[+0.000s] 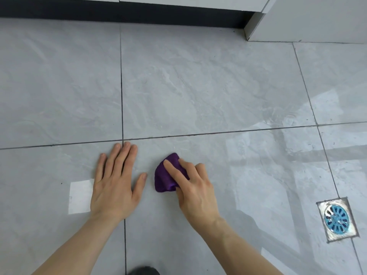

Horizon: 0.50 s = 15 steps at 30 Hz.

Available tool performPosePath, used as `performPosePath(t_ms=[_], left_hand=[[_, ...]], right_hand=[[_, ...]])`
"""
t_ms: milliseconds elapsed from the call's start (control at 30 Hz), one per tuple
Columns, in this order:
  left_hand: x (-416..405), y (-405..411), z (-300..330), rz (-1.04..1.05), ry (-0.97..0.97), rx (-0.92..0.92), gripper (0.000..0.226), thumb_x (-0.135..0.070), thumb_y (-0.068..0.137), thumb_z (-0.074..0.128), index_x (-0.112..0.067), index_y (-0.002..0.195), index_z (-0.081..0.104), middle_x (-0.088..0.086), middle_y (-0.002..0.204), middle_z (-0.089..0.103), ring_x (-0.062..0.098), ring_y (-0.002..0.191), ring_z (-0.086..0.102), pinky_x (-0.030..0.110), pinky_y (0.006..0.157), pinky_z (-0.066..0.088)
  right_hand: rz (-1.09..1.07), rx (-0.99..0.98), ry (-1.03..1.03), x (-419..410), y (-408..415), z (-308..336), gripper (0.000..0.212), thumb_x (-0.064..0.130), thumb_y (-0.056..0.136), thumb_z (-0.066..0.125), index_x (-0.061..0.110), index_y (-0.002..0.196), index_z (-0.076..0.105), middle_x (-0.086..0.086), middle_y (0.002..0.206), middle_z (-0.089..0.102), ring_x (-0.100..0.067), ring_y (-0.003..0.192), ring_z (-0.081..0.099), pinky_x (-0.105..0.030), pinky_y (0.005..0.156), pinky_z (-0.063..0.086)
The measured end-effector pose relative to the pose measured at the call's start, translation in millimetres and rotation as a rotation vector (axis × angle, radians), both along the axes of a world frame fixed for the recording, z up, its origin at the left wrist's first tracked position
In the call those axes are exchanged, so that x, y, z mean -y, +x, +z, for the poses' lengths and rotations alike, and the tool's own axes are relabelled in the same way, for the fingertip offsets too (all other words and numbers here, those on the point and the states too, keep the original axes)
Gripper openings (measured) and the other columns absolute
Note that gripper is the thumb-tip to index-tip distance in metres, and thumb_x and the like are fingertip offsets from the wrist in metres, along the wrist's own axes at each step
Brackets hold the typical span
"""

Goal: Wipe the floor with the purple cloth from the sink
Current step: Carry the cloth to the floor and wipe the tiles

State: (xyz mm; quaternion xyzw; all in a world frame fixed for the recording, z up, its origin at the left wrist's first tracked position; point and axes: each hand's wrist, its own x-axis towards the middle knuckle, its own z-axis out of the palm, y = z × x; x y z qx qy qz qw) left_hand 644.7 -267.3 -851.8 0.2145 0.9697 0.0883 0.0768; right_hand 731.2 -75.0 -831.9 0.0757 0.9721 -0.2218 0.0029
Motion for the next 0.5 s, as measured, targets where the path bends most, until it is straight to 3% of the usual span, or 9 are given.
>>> performPosePath(t_ms=[167, 300, 400, 500], left_hand=[[1.7, -1.3, 1.3, 0.002, 0.069, 0.020, 0.073, -0.049, 0.096, 0.039, -0.015, 0.159, 0.028, 0.003, 0.167, 0.031, 0.022, 0.158, 0.020, 0.050, 0.128, 0.015], [-4.3, -11.8, 22.3, -0.077, 0.263, 0.082, 0.067, -0.044, 0.092, 0.048, -0.018, 0.153, 0.039, 0.000, 0.160, 0.041, 0.021, 0.152, 0.031, 0.046, 0.127, 0.019], [-19.7, -15.9, 43.3, -0.345, 0.309, 0.238, 0.075, -0.040, 0.081, 0.060, -0.029, 0.151, 0.038, -0.012, 0.156, 0.041, 0.012, 0.149, 0.034, 0.038, 0.126, 0.021], [-33.9, -9.1, 46.9, -0.510, 0.226, 0.291, 0.076, -0.041, 0.078, 0.064, -0.034, 0.150, 0.040, -0.019, 0.157, 0.039, 0.005, 0.147, 0.032, 0.023, 0.124, 0.017]], right_hand=[[-0.011, 0.015, -0.131, -2.4, 4.7, 14.8, 0.084, -0.009, 0.070, 0.064, 0.029, 0.143, 0.048, 0.004, 0.121, 0.063, -0.023, 0.093, 0.051, -0.032, 0.071, 0.053], [-0.054, 0.068, -0.297, -9.3, 1.9, 25.4, 0.073, -0.010, 0.063, 0.056, 0.017, 0.130, 0.046, 0.003, 0.132, 0.057, -0.018, 0.123, 0.045, -0.037, 0.086, 0.054], [0.014, 0.045, -0.299, -12.7, 5.6, 29.7, 0.058, 0.013, 0.069, 0.069, 0.015, 0.124, 0.051, -0.002, 0.146, 0.043, -0.021, 0.133, 0.040, -0.036, 0.099, 0.048], [0.006, 0.031, -0.264, -14.1, 11.1, 26.0, 0.063, 0.045, 0.074, 0.079, 0.018, 0.126, 0.056, 0.002, 0.143, 0.048, -0.018, 0.129, 0.046, -0.029, 0.099, 0.048]])
